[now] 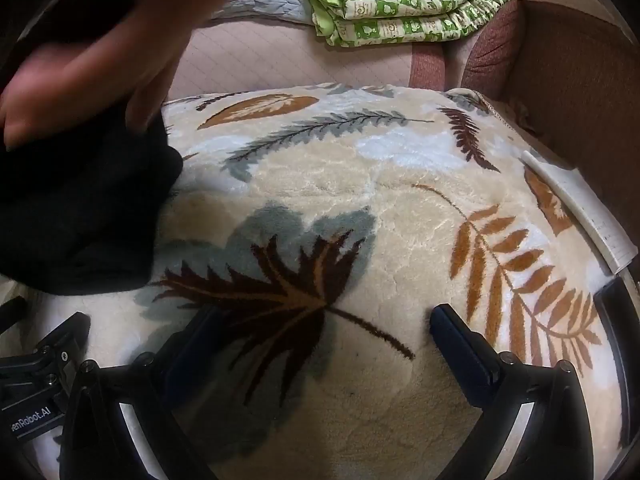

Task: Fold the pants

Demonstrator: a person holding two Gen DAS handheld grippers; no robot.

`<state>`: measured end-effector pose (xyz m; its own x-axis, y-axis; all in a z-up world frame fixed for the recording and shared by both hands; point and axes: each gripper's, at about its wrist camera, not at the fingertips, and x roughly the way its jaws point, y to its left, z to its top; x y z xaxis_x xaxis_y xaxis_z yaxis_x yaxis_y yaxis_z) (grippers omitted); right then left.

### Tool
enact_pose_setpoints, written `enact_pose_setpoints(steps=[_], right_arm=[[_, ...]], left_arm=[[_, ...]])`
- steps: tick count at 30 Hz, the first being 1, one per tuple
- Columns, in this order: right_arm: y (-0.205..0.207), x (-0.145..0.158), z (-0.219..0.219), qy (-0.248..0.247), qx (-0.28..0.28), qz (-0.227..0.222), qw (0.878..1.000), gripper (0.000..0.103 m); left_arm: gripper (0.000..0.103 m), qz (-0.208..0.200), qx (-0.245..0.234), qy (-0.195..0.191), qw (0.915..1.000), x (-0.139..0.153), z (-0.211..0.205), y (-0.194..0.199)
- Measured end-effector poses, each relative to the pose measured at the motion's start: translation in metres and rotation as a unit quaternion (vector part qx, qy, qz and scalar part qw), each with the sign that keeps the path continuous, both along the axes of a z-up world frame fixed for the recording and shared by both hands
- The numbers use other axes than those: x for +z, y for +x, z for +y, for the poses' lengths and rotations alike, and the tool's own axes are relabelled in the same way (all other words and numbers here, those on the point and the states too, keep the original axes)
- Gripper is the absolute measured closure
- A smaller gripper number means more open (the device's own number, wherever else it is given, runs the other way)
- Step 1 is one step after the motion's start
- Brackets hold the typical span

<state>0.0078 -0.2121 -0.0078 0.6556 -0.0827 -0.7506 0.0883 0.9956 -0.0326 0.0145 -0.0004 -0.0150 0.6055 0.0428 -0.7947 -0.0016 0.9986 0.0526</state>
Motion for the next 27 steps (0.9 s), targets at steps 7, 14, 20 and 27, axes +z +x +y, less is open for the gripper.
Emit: enact_pose_setpoints(steps=[7, 14, 20, 27], right_arm=[[-0.0006, -0.0019, -0.0012, 0.001, 0.000, 0.001, 1.000, 0.000], [0.0045, -0.0043, -0.0027, 0.005, 0.000, 0.000, 1.000, 0.000], [0.0007, -0.0032, -0.0010, 0.004, 0.000, -0.003, 1.000, 0.000], [-0.0035, -0.0030, -0.0009, 0.001, 0.000, 0.000, 1.000, 0.000]], left_arm=[[0.000, -0.001, 0.000, 0.000, 1.0000, -0.0005, -0.0015, -0.0018], [0.000, -0.001, -0.001, -0.001, 1.0000, -0.0007, -0.0014, -0.0019], [0.000, -0.002, -0.001, -0.001, 1.0000, -0.0025, -0.0008, -0.0021], [0.000, -0.001, -0.001, -0.003, 1.0000, -0.0023, 0.0005, -0.0021]])
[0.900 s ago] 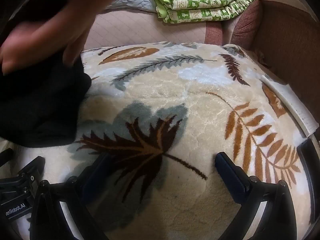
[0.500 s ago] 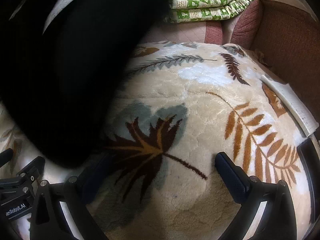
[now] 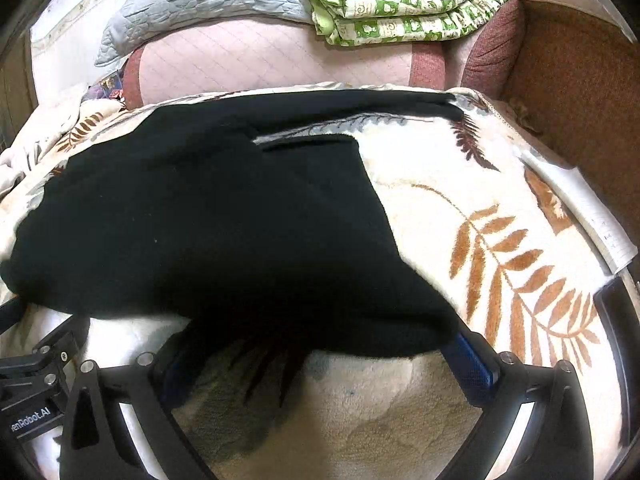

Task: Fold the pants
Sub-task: 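Flatten the black pants on the blanket by hand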

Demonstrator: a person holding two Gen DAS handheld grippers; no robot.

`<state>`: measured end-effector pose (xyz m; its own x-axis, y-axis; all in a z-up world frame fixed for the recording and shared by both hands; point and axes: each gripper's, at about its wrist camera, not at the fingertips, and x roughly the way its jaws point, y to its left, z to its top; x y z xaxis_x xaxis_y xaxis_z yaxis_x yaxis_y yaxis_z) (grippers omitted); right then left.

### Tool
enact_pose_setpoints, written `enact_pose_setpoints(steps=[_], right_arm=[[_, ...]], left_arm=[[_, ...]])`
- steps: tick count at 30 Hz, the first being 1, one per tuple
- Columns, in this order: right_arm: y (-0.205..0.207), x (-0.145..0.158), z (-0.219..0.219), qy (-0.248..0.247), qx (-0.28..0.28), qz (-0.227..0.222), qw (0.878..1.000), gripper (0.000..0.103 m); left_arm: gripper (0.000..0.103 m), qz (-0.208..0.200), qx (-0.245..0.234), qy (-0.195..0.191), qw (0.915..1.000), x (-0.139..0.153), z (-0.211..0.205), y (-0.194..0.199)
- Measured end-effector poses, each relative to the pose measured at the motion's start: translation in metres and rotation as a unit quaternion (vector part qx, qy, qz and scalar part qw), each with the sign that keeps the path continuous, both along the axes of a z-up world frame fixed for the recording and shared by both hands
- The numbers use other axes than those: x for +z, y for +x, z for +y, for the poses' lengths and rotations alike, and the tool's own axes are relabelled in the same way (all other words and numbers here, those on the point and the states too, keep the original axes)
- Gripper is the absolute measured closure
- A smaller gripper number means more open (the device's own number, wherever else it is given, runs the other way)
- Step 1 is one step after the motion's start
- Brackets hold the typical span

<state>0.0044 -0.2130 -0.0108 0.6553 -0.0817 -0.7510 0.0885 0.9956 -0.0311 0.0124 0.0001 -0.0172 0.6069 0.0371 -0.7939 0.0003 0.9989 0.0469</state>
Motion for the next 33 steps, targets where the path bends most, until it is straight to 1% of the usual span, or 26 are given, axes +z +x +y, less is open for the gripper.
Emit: enact_pose_setpoints(steps=[5, 7, 11, 14, 19, 21, 23, 24, 25, 28, 29, 30, 33], right_arm=[[0.003, 0.000, 0.001, -0.003, 0.000, 0.004, 1.000, 0.000], [0.003, 0.000, -0.001, 0.003, 0.000, -0.002, 1.000, 0.000], [0.001, -0.001, 0.004, -0.009, 0.000, 0.003, 1.000, 0.000], [0.003, -0.001, 0.003, -0.002, -0.001, 0.003, 1.000, 0.000], [0.003, -0.001, 0.003, -0.004, 0.000, 0.004, 1.000, 0.000], [0.000, 0.001, 0.003, 0.009, 0.011, 0.003, 1.000, 0.000], [-0.004, 0.004, 0.001, 0.025, 0.026, 0.001, 0.999, 0.000], [-0.005, 0.007, -0.001, 0.027, 0.025, 0.015, 0.999, 0.000], [-0.007, 0.008, -0.004, 0.039, 0.020, 0.024, 0.999, 0.000], [-0.017, 0.021, -0.012, 0.106, 0.012, 0.037, 0.994, 0.000], [-0.022, 0.028, -0.014, 0.122, 0.016, 0.032, 0.992, 0.000], [-0.025, 0.034, -0.014, 0.127, 0.018, 0.029, 0.991, 0.000], [-0.033, 0.049, -0.010, 0.102, 0.025, 0.006, 0.994, 0.000]], left_arm=[[0.000, -0.001, -0.001, 0.001, 1.0000, 0.000, 0.000, -0.003], [0.000, -0.001, -0.001, 0.001, 1.0000, 0.000, 0.000, -0.004], [0.000, -0.001, 0.000, 0.001, 1.0000, 0.000, -0.001, -0.002], [0.000, 0.000, 0.000, 0.002, 1.0000, 0.000, 0.000, -0.001], [0.000, 0.015, 0.000, 0.001, 0.9999, 0.002, 0.000, -0.001], [0.000, 0.034, -0.010, 0.001, 0.9994, 0.005, 0.000, 0.000], [0.000, 0.047, -0.022, -0.008, 0.9986, 0.009, 0.003, -0.003], [0.000, 0.046, -0.023, -0.011, 0.9986, 0.012, 0.006, -0.006], [0.000, 0.040, -0.021, -0.013, 0.9989, 0.016, 0.009, -0.010], [0.000, 0.021, -0.015, -0.020, 0.9995, 0.030, 0.016, -0.021], [0.000, 0.015, -0.016, -0.025, 0.9994, 0.036, 0.020, -0.025], [0.000, 0.013, -0.017, -0.026, 0.9994, 0.040, 0.023, -0.026], [0.000, 0.010, -0.016, -0.026, 0.9995, 0.049, 0.030, -0.026]])
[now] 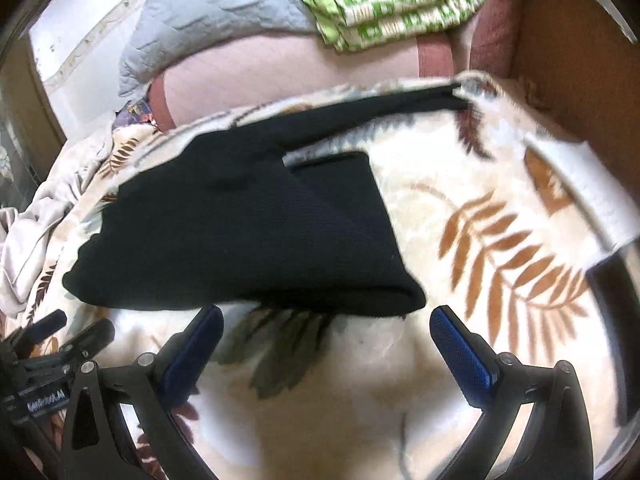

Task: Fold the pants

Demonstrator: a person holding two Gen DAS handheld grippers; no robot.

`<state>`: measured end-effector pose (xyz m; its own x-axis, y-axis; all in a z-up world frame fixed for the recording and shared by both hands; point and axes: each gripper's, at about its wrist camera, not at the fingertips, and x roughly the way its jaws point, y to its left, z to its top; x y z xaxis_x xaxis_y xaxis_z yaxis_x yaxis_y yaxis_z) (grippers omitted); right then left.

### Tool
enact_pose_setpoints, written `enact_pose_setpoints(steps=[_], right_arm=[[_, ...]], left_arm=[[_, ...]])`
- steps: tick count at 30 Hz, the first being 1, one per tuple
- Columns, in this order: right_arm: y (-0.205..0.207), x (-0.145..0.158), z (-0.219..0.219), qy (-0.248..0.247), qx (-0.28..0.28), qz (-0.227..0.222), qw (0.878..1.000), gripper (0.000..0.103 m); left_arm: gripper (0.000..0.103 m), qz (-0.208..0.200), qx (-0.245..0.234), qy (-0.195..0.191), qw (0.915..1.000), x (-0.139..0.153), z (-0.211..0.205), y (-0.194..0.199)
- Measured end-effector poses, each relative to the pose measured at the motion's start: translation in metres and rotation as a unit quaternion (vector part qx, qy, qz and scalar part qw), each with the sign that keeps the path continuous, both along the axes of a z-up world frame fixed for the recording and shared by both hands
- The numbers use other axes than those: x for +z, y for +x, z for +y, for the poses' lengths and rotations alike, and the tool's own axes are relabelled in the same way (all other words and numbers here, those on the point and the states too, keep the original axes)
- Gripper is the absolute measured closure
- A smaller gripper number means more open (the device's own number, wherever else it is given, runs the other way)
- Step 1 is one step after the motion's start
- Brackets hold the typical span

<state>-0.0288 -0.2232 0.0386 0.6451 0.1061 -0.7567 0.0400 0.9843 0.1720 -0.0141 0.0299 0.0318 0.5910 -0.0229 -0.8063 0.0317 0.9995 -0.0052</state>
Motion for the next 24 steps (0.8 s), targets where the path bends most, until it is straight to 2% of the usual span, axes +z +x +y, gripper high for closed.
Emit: enact_pose_setpoints(steps=[5, 6, 9, 15, 24], right_arm=[[-0.006, 0.023, 0.003, -0.014, 0.009, -0.018, 1.000, 0.000], [0.002, 0.025, 0.002, -0.023, 0.010, -0.003, 1.000, 0.000], [0.010, 0.027, -0.006, -0.034, 0.002, 0.007, 0.999, 0.000], [0.027, 0.021, -0.040, -0.020, -0.029, 0.002, 0.999, 0.002], [0.079, -0.011, -0.071, 0.036, -0.043, 0.038, 0.998, 0.020]], left_arm=[[0.000, -0.004, 0.011, -0.019, 0.9998, 0.010, 0.014, 0.003], [0.000, -0.003, 0.011, -0.022, 0.9997, 0.010, 0.016, 0.005], [0.000, -0.001, 0.011, -0.024, 0.9996, 0.009, 0.023, 0.005], [0.000, 0.008, 0.032, -0.033, 0.9989, 0.000, 0.047, 0.011], [0.000, 0.039, 0.069, -0.066, 0.9947, -0.020, 0.064, 0.035]])
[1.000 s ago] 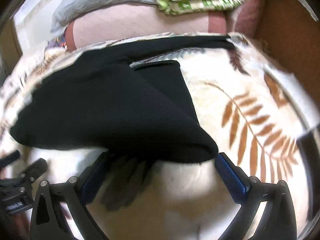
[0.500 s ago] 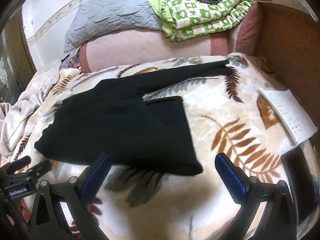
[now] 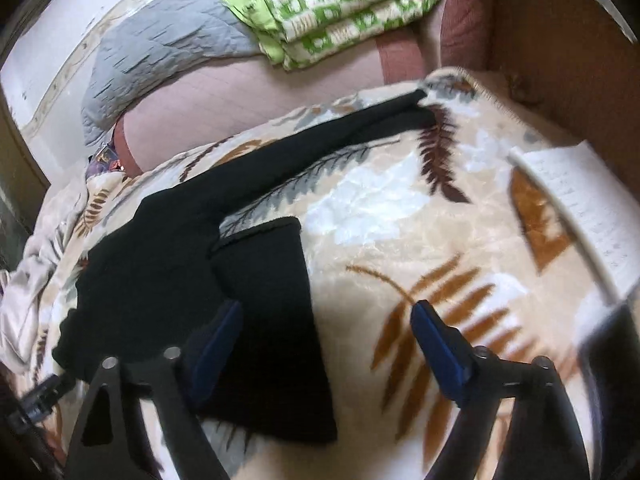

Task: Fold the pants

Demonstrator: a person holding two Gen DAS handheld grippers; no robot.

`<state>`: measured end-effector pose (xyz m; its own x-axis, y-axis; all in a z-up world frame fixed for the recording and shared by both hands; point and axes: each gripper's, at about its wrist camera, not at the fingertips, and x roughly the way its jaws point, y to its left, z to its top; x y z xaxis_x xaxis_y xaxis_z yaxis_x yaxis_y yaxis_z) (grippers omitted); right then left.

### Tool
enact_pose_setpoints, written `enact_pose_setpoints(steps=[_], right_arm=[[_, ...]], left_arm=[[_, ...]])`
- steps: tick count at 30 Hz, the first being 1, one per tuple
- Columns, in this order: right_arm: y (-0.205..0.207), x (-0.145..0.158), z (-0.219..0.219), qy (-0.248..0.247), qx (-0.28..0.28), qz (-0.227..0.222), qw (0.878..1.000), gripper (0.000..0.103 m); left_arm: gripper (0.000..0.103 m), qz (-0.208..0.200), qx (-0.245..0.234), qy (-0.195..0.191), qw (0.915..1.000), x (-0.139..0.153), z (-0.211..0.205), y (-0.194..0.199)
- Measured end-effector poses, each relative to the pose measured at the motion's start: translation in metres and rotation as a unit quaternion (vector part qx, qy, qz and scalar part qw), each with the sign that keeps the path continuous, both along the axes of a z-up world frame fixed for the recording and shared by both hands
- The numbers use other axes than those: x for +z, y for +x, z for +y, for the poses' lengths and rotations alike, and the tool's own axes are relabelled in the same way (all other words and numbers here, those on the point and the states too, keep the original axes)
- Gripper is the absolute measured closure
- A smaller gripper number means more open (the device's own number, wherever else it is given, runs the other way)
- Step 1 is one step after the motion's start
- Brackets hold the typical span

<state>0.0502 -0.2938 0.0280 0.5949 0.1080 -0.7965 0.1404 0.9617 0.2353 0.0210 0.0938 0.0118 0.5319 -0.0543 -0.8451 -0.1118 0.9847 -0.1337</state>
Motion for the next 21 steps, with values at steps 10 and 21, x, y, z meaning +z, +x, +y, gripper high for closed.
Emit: enact_pose_setpoints(steps=[10, 21], right_arm=[[0.055, -0.027, 0.024, -0.049, 0.041, 0.018, 0.998, 0.048], [0.014, 0.028, -0.002, -0.015, 0.057, -0.046, 0.997, 0.100]], left_arm=[[0.000, 0.020, -0.002, 0.024, 0.9995, -0.015, -0.011, 0.017], [0.000, 0.020, -0.003, 0.025, 0.9995, -0.015, -0.010, 0.015]])
